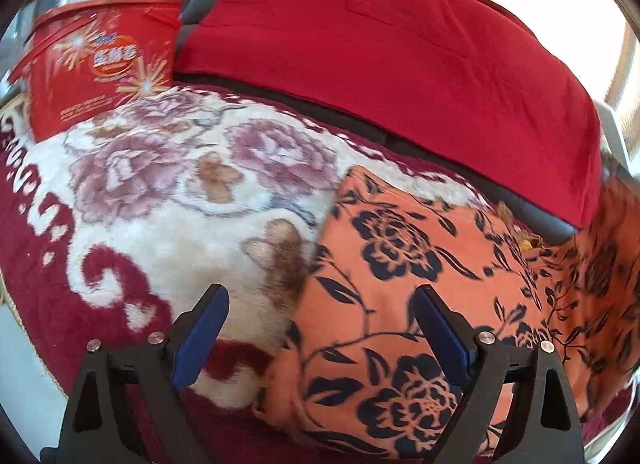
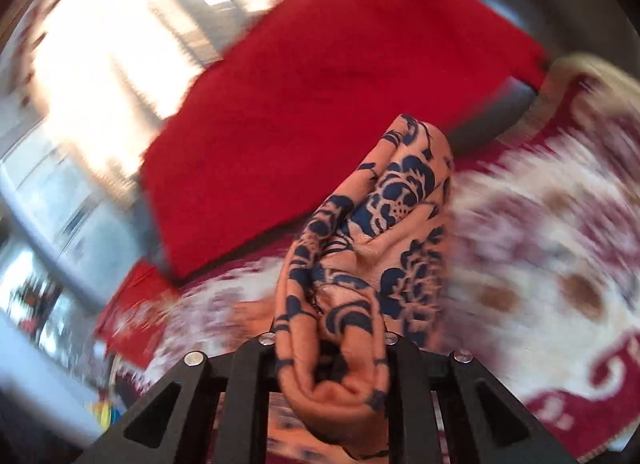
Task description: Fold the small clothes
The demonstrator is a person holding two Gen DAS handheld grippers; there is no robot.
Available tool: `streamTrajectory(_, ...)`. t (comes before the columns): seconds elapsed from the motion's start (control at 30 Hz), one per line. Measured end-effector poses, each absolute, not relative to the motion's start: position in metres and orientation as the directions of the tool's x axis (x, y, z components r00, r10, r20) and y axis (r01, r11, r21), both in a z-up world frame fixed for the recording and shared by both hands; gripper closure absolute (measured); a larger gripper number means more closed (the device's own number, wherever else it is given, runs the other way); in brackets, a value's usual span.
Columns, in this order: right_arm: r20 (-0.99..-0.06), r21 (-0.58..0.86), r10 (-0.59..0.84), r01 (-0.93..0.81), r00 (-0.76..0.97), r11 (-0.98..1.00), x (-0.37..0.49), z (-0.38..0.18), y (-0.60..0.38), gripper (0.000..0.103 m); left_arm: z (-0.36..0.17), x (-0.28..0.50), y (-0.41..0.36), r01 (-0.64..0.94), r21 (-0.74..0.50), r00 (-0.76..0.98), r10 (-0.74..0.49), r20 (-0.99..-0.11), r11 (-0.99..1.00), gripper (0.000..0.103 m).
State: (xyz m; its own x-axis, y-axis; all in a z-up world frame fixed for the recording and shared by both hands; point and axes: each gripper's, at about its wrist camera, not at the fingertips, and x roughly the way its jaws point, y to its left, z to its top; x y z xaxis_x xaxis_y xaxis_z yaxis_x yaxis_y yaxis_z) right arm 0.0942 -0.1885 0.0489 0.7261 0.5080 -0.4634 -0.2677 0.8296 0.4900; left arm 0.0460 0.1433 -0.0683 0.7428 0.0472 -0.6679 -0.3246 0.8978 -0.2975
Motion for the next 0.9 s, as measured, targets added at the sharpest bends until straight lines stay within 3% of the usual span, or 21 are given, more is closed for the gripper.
streamTrajectory(0.07, -0.442, 0.481, 0.576, -0.36, 0.688, 0.8, 0.095, 0.062, -0.142, 0.086, -0.068, 0.042, 0.155, -0.36, -0.315, 0.745, 0.067, -0.663, 0.878, 0.009)
streamTrajectory(0.17, -0.479, 0.444, 0.627, -0.446, 0.614, 0.777, 0.105, 0.051, -0.07, 0.086, -0.068, 0.034, 0.176, -0.428, -0.34, 0.748, 0.117, -0.654, 0.837, 0.009)
streamTrajectory(0.3, -0.677, 0.419, 0.586, -0.421, 0.445, 0.804, 0.139, -0.035, 0.005, 0.086, -0.072, 0.018, 0.214, -0.54, -0.39, 0.734, 0.192, -0.651, 0.746, 0.009)
streamTrajectory(0.4, -0.754, 0.38, 0.533, -0.408, 0.384, 0.83, 0.142, -0.078, 0.028, 0.086, -0.079, 0.01, 0.236, -0.59, -0.412, 0.712, 0.208, -0.671, 0.695, 0.009)
streamTrajectory(0.63, -0.658, 0.338, 0.566, -0.477, 0.497, 0.811, 0.121, -0.031, 0.021, 0.086, -0.085, 0.009, 0.249, -0.605, -0.418, 0.698, 0.199, -0.688, 0.678, 0.009)
streamTrajectory(0.8, -0.72, 0.33, 0.55, -0.489, 0.423, 0.808, 0.12, -0.069, 0.032, 0.086, -0.083, 0.018, 0.24, -0.585, -0.416, 0.705, 0.183, -0.686, 0.696, 0.009)
streamTrajectory(0.9, -0.669, 0.369, 0.587, -0.483, 0.456, 0.794, 0.114, -0.054, 0.027, 0.086, -0.081, 0.017, 0.235, -0.578, -0.398, 0.706, 0.192, -0.681, 0.712, 0.009)
